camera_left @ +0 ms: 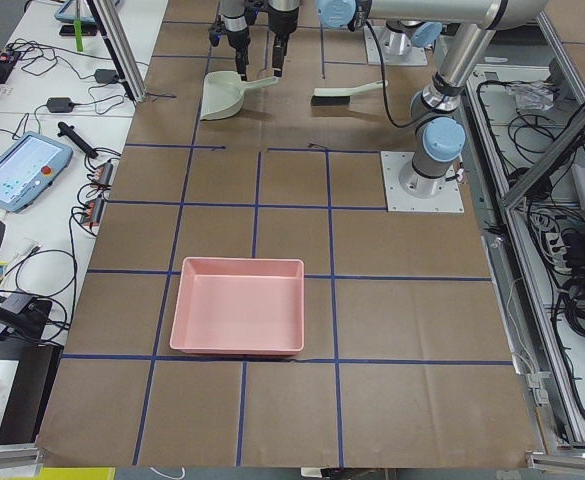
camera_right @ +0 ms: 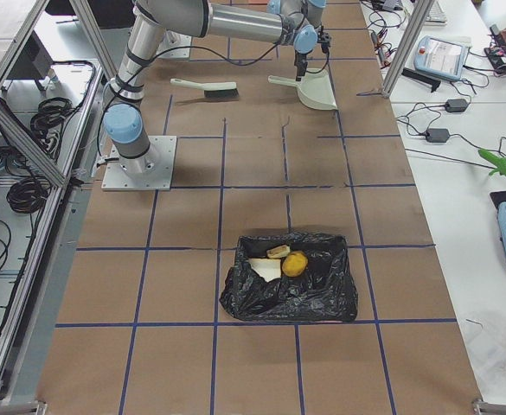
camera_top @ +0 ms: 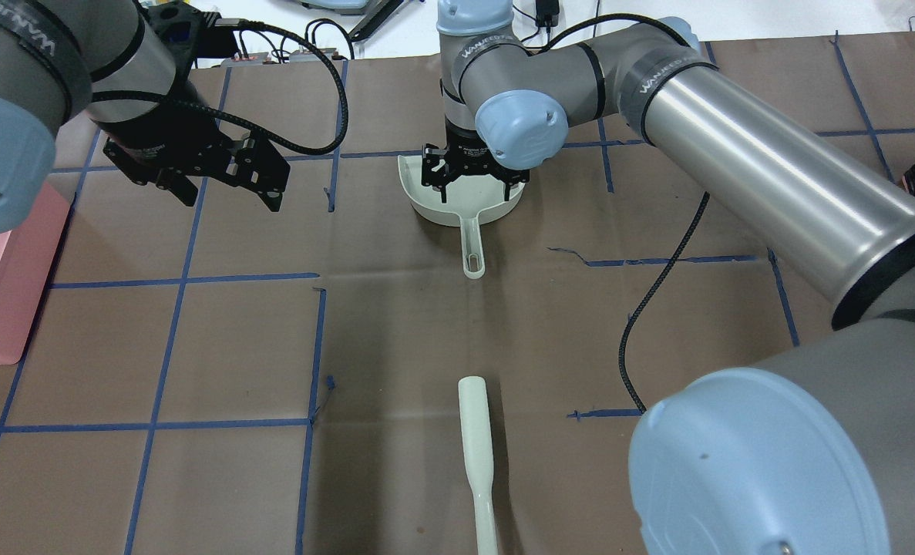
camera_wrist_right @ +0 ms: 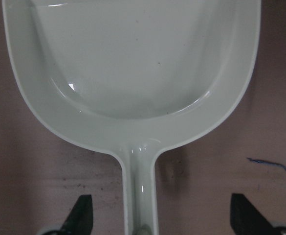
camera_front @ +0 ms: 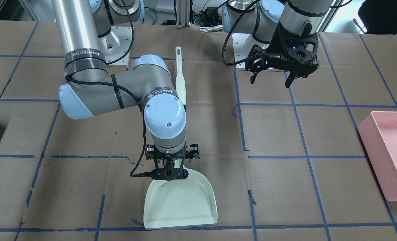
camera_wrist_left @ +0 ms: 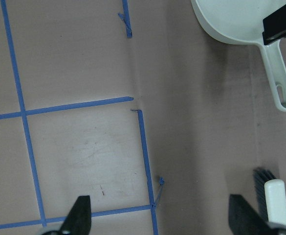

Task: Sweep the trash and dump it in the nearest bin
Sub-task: 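Lift the open right gripper up away from the dustpan handle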

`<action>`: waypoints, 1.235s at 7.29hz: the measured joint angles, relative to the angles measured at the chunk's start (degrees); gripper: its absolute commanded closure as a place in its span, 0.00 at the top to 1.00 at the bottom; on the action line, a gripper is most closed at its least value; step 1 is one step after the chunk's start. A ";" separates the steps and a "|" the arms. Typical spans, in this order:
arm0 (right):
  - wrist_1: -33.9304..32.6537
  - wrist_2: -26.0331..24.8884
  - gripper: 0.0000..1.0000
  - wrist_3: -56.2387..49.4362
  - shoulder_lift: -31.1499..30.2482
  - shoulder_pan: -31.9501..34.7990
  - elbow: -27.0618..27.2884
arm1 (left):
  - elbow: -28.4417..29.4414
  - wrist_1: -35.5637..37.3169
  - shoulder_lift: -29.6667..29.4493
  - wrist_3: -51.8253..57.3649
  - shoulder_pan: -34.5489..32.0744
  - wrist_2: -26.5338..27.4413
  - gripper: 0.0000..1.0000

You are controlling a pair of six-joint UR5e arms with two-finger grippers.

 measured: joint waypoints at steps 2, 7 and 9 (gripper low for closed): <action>5.18 -0.22 1.00 -2.27 -3.74 -1.93 0.35 | 0.00 0.01 -0.10 0.00 0.00 0.00 1.00; 10.71 -0.51 1.00 -12.03 -18.89 -11.00 9.30 | 0.00 0.04 -0.21 0.02 -0.02 0.00 1.00; 10.96 -0.52 1.00 -14.13 -24.95 -13.92 13.59 | 0.00 0.04 -0.23 0.06 0.00 0.00 1.00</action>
